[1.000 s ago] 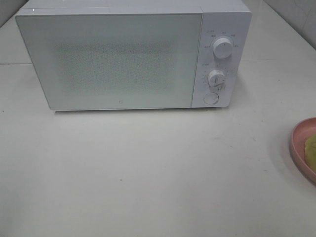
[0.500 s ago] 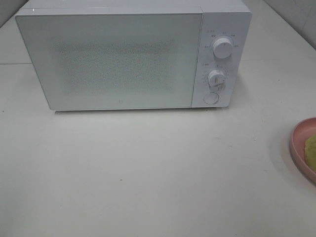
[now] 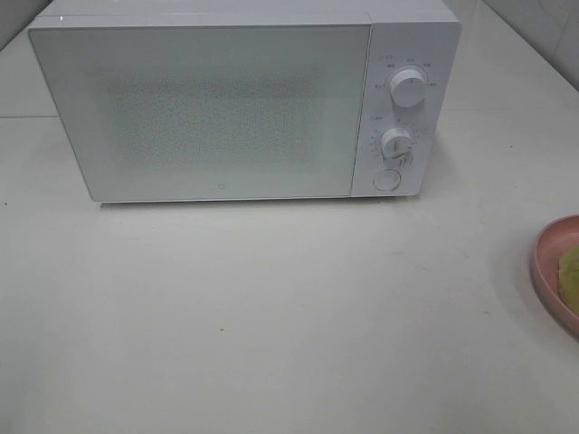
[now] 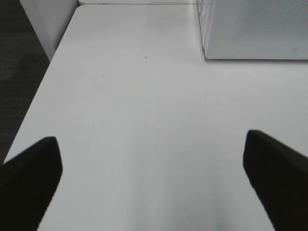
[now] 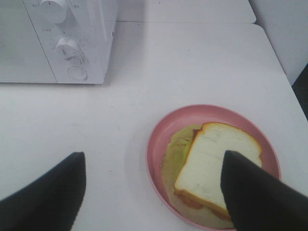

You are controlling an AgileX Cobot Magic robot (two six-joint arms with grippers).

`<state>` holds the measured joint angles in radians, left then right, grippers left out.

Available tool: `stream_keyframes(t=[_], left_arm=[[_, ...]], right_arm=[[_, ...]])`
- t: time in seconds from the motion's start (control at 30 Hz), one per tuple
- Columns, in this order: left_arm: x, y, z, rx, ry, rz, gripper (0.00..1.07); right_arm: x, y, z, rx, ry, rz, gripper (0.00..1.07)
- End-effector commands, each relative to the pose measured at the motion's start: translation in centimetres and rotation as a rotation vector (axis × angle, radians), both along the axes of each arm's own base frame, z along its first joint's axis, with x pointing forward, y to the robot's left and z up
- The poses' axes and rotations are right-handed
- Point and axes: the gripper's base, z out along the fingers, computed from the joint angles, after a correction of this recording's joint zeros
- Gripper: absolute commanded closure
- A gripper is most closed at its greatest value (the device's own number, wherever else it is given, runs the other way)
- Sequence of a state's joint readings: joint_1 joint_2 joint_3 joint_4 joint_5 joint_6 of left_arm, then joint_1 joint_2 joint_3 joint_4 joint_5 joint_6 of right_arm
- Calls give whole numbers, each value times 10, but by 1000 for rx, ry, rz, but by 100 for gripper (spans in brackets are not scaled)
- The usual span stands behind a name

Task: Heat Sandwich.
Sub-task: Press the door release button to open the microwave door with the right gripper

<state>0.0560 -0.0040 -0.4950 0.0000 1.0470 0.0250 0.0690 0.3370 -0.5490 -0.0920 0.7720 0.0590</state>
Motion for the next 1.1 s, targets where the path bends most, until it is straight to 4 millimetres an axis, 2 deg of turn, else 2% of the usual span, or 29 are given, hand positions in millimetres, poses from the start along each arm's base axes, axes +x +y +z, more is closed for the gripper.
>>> stream_keyframes(t=[0.03, 0.5, 1.1], left_arm=[[-4, -1, 0, -4, -38, -2, 9], [-4, -1, 0, -4, -38, -2, 9], [-4, -1, 0, -4, -38, -2, 9]], right_arm=[[6, 0, 2, -8, -22, 4, 33], [40, 3, 1, -6, -7, 14, 33], [102, 9, -12, -5, -25, 41, 34]])
